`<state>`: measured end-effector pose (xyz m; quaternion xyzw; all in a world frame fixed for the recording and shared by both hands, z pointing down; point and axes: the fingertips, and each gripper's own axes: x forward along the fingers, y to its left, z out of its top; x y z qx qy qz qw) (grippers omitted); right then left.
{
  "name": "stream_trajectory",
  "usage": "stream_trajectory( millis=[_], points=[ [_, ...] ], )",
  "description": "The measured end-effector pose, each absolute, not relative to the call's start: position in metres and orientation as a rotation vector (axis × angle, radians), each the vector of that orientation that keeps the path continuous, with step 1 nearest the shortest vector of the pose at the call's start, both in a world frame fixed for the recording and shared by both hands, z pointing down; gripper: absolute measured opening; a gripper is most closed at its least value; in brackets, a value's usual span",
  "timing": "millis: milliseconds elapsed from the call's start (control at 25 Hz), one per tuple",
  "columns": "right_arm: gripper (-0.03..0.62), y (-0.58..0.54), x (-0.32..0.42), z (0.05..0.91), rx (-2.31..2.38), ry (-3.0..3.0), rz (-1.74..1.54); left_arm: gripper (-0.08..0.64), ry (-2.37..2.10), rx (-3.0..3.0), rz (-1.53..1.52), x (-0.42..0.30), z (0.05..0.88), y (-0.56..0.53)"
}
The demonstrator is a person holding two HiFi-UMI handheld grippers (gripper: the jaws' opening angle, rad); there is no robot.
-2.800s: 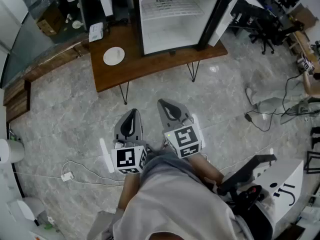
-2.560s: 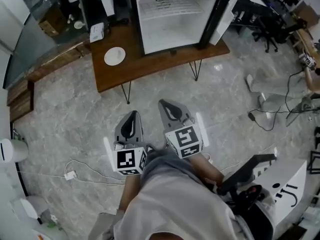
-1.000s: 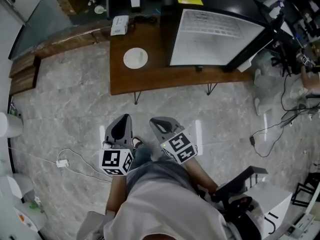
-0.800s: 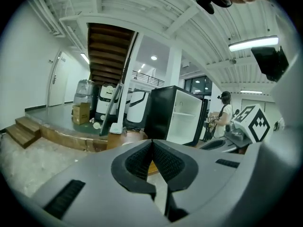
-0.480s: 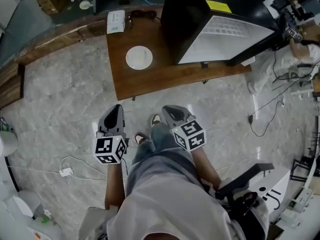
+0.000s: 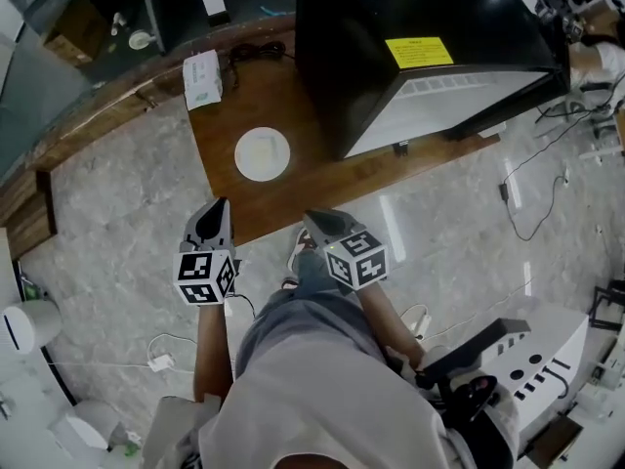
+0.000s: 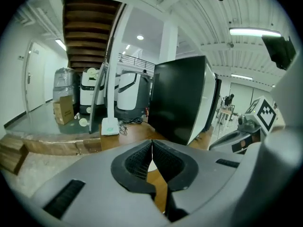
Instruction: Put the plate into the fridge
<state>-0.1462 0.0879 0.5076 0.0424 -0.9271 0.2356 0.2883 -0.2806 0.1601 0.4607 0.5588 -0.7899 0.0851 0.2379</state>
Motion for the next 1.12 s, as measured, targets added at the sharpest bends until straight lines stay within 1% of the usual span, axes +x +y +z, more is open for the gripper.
stream_trajectory(
  millis=[120,360,560,680,880,920,960,1000,1120],
  points=[
    [0.017,0.054,-0.17,0.522,0.146,-2.45,0.697,0.02,-2.133,1.543,0.344,-0.309,0.474,0.119],
    [0.017,0.01,-0.204,0.541,0.297,-2.474,0.678,0.02,-1.979,1.619,0.384,-0.348,0.505,0.074],
    [0.017,-0.002,-0.231,0.562,0.416,-2.441,0.761,0.021,-1.739,1.747,0.417,-0.385,0.541,0.047],
    [0.018,-0.009,-0.245,0.567,0.563,-2.457,0.808,0.023,-1.581,1.837,0.439,-0.401,0.563,0.03],
    [0.025,-0.005,-0.268,0.595,0.737,-2.375,0.986,0.032,-1.351,1.916,0.582,-0.431,0.601,0.012],
    [0.049,-0.003,-0.273,0.602,0.777,-2.35,1.01,0.056,-1.301,1.936,0.598,-0.435,0.607,0.009],
    [0.141,-0.001,-0.276,0.61,0.817,-2.324,1.027,0.083,-1.255,1.954,0.61,-0.437,0.614,0.007],
    [0.175,0.001,-0.277,0.616,0.851,-2.3,1.034,0.091,-1.216,1.967,0.623,-0.438,0.62,0.005],
    [0.175,0.002,-0.276,0.633,0.908,-2.242,1.084,0.091,-1.151,1.981,0.693,-0.434,0.635,-0.004]
  ],
)
